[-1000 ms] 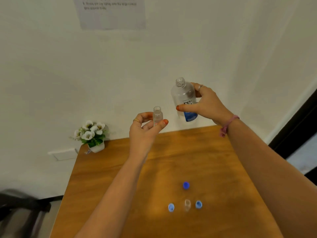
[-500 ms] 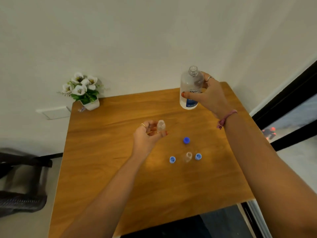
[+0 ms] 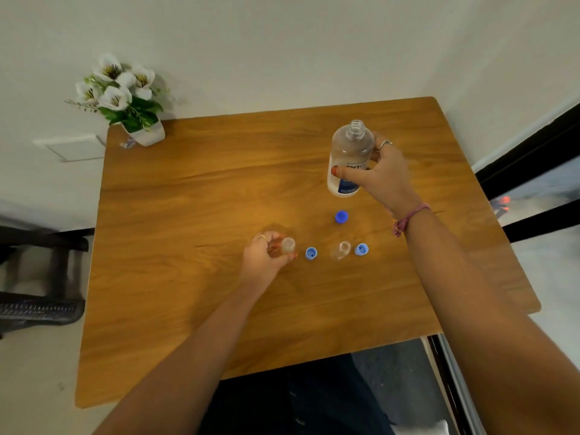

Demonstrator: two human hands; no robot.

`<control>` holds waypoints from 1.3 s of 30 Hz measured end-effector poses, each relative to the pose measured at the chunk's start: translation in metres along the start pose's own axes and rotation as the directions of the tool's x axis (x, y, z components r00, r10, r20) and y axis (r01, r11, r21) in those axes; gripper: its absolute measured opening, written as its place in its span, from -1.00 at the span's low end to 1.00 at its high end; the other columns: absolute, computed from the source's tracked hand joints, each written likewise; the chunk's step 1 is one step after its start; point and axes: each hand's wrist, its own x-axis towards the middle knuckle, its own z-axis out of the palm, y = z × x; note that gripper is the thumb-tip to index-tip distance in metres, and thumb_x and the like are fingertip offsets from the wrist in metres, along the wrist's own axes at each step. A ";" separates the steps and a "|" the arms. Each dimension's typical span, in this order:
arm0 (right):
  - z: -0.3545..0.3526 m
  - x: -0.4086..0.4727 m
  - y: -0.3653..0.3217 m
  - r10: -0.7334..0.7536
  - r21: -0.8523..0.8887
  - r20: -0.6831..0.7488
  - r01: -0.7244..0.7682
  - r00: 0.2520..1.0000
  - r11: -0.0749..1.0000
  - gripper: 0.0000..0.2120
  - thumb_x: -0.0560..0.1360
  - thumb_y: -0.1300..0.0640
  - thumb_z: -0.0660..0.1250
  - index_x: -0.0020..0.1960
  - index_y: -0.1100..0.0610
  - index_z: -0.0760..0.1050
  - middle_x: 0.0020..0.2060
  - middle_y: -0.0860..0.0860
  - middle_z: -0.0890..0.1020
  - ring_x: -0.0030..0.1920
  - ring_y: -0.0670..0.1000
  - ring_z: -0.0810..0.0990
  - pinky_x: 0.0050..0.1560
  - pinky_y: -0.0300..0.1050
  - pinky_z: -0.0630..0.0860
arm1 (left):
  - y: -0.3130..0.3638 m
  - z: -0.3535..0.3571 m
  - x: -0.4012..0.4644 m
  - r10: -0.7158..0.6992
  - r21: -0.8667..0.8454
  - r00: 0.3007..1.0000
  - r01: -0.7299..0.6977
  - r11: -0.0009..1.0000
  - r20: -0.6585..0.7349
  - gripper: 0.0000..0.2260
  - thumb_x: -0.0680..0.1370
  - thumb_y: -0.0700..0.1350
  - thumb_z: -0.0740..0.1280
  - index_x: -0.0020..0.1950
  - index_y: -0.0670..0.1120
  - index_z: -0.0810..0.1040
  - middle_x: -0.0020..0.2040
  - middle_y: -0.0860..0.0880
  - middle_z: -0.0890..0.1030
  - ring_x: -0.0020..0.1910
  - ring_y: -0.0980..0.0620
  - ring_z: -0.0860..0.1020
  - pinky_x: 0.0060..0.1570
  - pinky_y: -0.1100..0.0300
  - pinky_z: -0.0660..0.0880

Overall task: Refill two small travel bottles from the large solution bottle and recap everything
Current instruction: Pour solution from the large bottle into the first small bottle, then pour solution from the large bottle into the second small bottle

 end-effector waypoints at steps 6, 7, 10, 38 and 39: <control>0.003 0.004 0.008 0.001 0.007 0.025 -0.002 1.000 1.000 -0.33 0.26 0.08 0.58 0.30 0.08 0.40 0.13 -0.05 0.55 0.08 -0.15 0.54 -0.02 -0.34 0.54 | -0.008 0.006 -0.003 -0.005 0.051 1.000 0.004 0.999 0.022 -0.61 0.34 -0.12 0.57 0.10 -0.11 0.55 0.02 0.02 0.64 0.03 0.09 0.60 0.10 0.14 0.56; 0.003 0.005 0.009 0.001 0.006 0.031 -0.001 1.000 1.000 -0.33 0.27 0.08 0.58 0.30 0.07 0.39 0.14 -0.05 0.54 0.07 -0.17 0.53 -0.04 -0.37 0.53 | -0.008 0.006 -0.003 -0.001 0.054 1.000 0.000 0.999 0.021 -0.62 0.34 -0.12 0.57 0.09 -0.11 0.55 0.01 0.01 0.64 0.02 0.09 0.60 0.09 0.13 0.56; 0.004 0.008 0.012 0.001 0.001 0.046 -0.001 0.999 1.000 -0.32 0.27 0.07 0.58 0.31 0.08 0.38 0.17 -0.03 0.53 0.12 -0.12 0.52 -0.01 -0.34 0.53 | -0.008 0.008 -0.004 0.008 0.092 1.000 -0.010 0.996 0.017 -0.68 0.35 -0.13 0.56 0.03 -0.07 0.53 -0.02 0.02 0.61 0.00 0.08 0.58 0.05 0.15 0.56; -0.027 0.024 0.025 -0.037 0.077 0.115 0.028 0.993 0.997 -0.26 0.21 0.02 0.59 0.32 0.07 0.39 0.18 -0.01 0.54 0.17 -0.06 0.53 0.14 -0.05 0.56 | 0.090 0.076 -0.037 0.226 0.469 0.942 -0.322 0.822 0.249 -0.36 0.55 -0.06 0.35 0.53 -0.13 0.11 0.49 -0.05 0.25 0.44 0.03 0.29 0.35 0.23 0.26; -0.029 0.025 0.025 -0.036 0.073 0.120 0.028 0.992 0.997 -0.25 0.21 0.02 0.59 0.33 0.07 0.38 0.18 -0.01 0.54 0.18 -0.06 0.52 0.15 -0.05 0.56 | 0.088 0.080 -0.035 0.186 0.465 0.953 -0.280 0.840 0.239 -0.36 0.55 -0.09 0.36 0.53 -0.13 0.11 0.49 -0.05 0.25 0.43 0.03 0.31 0.33 0.24 0.28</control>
